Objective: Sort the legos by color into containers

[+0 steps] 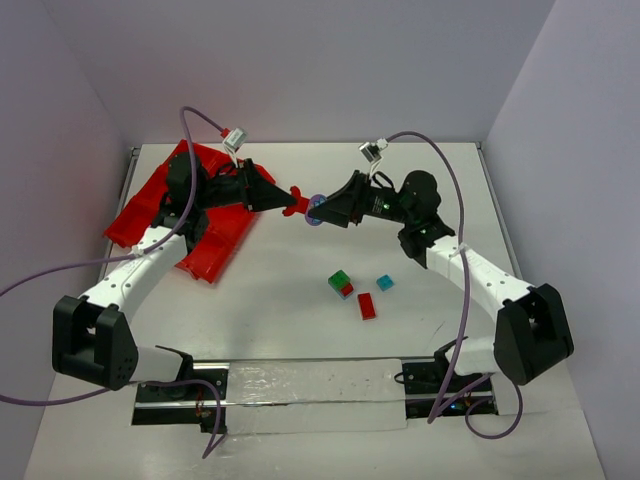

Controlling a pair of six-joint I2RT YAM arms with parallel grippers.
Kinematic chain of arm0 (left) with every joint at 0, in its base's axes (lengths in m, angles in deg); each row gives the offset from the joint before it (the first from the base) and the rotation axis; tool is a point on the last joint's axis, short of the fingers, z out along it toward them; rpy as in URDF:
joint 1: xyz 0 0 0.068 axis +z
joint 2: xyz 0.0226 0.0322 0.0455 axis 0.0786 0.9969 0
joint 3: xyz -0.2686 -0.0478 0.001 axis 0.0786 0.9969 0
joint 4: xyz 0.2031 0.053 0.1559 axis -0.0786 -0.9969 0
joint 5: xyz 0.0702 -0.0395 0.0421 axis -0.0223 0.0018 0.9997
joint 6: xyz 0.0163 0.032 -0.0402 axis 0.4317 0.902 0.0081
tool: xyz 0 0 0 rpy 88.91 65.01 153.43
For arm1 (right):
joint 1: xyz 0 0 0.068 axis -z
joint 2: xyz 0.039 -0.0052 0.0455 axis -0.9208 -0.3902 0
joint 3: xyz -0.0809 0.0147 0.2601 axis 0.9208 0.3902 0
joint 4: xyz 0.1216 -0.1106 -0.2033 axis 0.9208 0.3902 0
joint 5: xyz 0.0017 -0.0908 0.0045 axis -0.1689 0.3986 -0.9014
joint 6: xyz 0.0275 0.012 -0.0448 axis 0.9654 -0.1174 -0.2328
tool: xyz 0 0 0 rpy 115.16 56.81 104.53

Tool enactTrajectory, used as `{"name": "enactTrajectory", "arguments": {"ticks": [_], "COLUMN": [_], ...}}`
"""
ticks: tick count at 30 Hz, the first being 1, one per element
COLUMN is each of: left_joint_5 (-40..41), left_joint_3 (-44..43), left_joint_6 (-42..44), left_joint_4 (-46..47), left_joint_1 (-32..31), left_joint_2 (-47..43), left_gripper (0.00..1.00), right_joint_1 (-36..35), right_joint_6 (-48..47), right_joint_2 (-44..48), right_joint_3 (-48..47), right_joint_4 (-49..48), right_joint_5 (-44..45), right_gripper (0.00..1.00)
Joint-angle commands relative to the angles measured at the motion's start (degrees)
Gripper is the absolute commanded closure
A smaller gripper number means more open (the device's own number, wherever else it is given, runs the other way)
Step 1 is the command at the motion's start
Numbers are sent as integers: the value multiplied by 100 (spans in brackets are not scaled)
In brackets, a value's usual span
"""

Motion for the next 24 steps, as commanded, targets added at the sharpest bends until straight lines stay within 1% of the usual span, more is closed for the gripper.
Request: {"name": "enactTrajectory", "arguments": {"ticks": [1, 3, 4, 5, 7, 10, 15, 16, 18, 20, 21, 24], "left_joint_5": [-78, -80, -86, -87, -87, -104, -113, -114, -122, -122, -108, -91], "left_joint_3": [-11, 0, 7, 7, 7, 13, 50, 60, 60, 44, 35, -11], "left_joint_6": [11, -2, -35, -58, -73, -80, -117, -117, -110, -62, 26, 98], "left_joint_4": [386, 425, 455, 493, 516, 534, 617, 622, 622, 559, 483, 332], "left_joint_1": [28, 28, 28, 28, 20, 28, 28, 28, 28, 28, 28, 63], "left_joint_2": [-80, -74, -72, -65, -74, -80, -96, -102, -102, -124, -141, -195], "left_gripper": [100, 100, 100, 100, 100, 100, 100, 100, 100, 100, 100, 100], "right_joint_1": [-94, -113, -142, -156, -193, -232, -276, -281, -281, -281, -288, -281], "right_joint_6": [108, 114, 114, 114, 123, 194, 463, 561, 702, 766, 773, 744], "right_joint_2": [-44, -89, -121, -166, -215, -285, -432, -467, -526, -555, -551, -521], "right_joint_3": [-337, -367, -400, -422, -438, -445, -422, -410, -373, -329, -297, -201], "right_joint_4": [-460, -455, -455, -457, -473, -583, -963, -1090, -1230, -1340, -1351, -1351], "right_joint_5": [-2, -16, -16, -16, -25, -32, -168, -196, -233, -228, -227, -164], "right_gripper": [20, 21, 24, 29, 34, 37, 50, 55, 70, 96, 100, 100]}}
